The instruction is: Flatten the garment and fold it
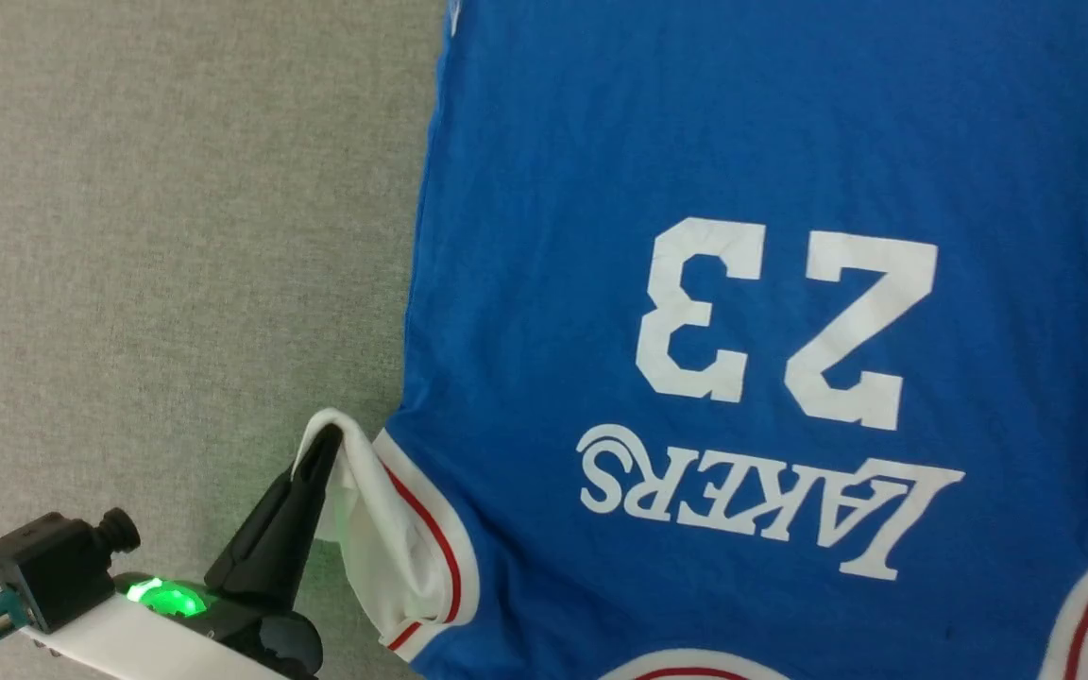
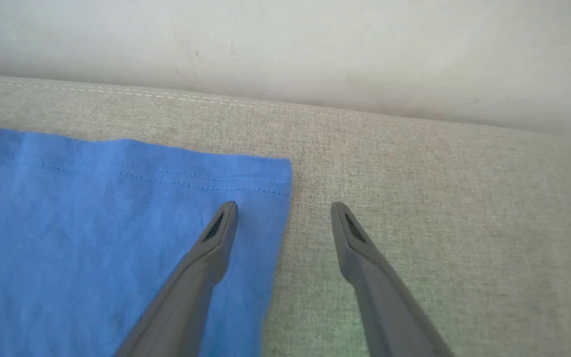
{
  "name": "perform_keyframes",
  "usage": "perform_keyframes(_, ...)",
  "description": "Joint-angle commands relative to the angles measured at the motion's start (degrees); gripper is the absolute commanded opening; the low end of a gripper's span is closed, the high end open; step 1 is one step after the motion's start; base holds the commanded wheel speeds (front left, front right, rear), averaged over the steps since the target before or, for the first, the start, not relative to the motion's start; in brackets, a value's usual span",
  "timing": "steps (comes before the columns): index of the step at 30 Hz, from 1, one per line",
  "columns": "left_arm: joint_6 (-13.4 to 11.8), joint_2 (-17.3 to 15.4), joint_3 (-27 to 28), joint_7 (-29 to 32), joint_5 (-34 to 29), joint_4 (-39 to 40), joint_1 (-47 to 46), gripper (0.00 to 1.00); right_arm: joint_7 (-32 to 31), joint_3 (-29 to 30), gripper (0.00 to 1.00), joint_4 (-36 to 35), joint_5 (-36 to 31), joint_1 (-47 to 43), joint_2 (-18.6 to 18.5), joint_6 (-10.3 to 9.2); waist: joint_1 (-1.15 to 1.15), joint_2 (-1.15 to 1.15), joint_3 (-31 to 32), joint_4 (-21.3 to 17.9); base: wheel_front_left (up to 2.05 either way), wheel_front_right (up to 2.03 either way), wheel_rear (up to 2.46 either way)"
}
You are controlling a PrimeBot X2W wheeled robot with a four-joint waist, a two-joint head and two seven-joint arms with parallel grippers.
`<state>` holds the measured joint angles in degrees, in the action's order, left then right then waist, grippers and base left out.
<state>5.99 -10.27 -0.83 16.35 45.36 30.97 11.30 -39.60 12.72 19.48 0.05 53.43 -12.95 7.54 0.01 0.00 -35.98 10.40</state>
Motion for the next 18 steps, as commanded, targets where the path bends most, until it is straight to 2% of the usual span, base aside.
perform_keyframes(1, 0.4, -0.1, -0.3, -0.5, -0.4, 0.0, -1.0, 0.0, 0.3, 0.7, 1.0, 0.4, -0.9, 1.2, 0.2, -0.05, -0.01, 0.0, -1.7, 1.3, 0.0, 0.0, 0.0)
perform_keyframes(4, 0.5, -0.1, -0.6, -0.8, -0.3, -0.2, -1.2, 0.0, -0.2, 1.0, 1.0, 1.0, -1.6, 1.4, 0.5, -0.05, -0.01, 0.0, -2.3, 1.7, 0.0, 0.0, 0.0)
perform_keyframes(5, 0.5, -0.2, -0.6, -0.9, -0.3, -0.2, -1.3, 0.0, -0.3, 1.1, 0.81, 1.1, -1.7, 1.4, 0.6, -0.05, -0.01, 0.0, -2.4, 1.8, 0.0, 0.0, 0.0)
perform_keyframes(6, 0.6, -0.2, -0.5, -1.0, -0.3, -0.3, -1.2, 0.0, -0.4, 1.0, 0.0, 1.2, -1.9, 1.5, 0.6, -0.05, -0.01, 0.0, -2.5, 1.8, 0.0, 0.0, 0.0)
perform_keyframes(13, 0.4, -0.3, -0.3, -1.5, -0.6, -0.8, -1.0, 0.0, 1.6, -0.3, 0.0, 0.9, -1.8, 1.0, 0.7, -0.05, -0.01, 0.0, -0.4, 1.4, 0.0, 0.0, 0.0)
perform_keyframes(18, -0.1, -0.6, 0.4, -1.7, -1.0, -0.7, 0.2, 0.0, 4.1, -3.2, 0.0, -4.7, 3.8, -2.3, 0.8, -0.05, -0.01, 0.0, 4.0, -0.4, 0.0, 0.0, 0.0)
